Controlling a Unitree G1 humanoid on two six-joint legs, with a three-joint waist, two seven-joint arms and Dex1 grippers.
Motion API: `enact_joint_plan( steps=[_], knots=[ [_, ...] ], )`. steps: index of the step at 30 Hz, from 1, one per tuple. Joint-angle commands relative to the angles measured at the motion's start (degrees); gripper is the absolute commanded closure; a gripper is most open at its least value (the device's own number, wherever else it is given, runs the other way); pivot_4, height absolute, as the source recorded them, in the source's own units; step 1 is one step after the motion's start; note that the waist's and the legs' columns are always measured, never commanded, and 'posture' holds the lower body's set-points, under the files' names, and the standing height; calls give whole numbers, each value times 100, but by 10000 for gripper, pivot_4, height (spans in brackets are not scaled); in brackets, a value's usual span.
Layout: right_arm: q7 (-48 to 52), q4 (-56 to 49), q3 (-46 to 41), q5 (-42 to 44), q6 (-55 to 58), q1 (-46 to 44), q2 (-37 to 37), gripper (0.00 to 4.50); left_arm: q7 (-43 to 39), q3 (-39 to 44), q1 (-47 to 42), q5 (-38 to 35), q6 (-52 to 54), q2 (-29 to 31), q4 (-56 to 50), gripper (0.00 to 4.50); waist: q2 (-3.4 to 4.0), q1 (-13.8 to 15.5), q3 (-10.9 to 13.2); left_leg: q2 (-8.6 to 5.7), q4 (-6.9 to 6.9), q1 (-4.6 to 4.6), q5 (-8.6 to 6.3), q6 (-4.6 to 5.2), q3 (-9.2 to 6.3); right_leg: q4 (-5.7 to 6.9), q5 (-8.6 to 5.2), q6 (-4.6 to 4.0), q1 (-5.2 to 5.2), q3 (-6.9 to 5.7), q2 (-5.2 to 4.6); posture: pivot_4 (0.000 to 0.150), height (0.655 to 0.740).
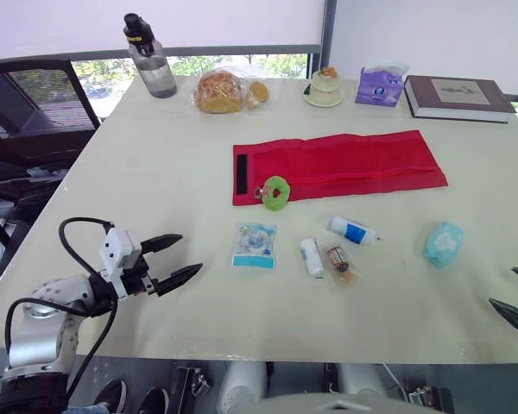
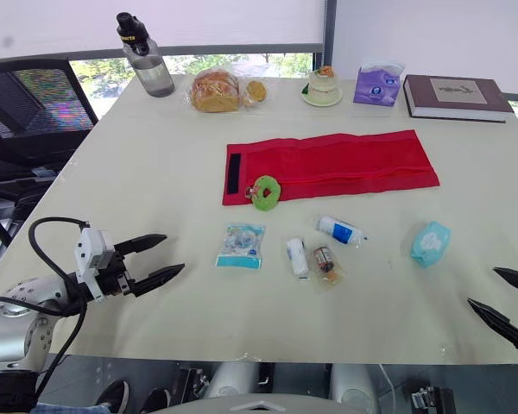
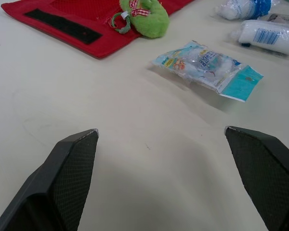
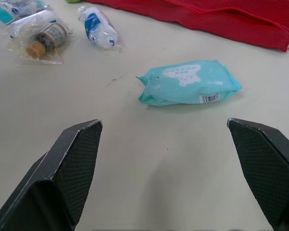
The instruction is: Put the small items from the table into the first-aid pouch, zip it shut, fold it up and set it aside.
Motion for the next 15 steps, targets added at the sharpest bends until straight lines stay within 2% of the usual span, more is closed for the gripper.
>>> enact_joint_plan(
  steps=[1, 4, 15],
  knots=[
    [-129, -360, -50, 121, 89, 34, -2, 655, -47, 135, -5, -84, -65, 50, -75, 0, 0, 0, 0, 0, 0, 0, 0, 0, 0, 0, 0, 0, 0, 0, 0, 1500, 7400],
    [-306, -730, -52, 170, 304, 91, -9, 655, -57, 153, 19, -125, -29, 47, -101, 0, 0, -5, 0, 2, -1, 1, 0, 0, 0, 2, 0, 0, -2, 2, 0, 1500, 7400],
    [-453, -935, -45, 180, 464, 55, 2, 655, -47, 187, 34, -148, -16, 25, -159, 0, -5, 2, 3, 3, -1, 0, 0, 0, 1, 1, 0, 0, -1, 6, 1, 1500, 7400]
  ],
)
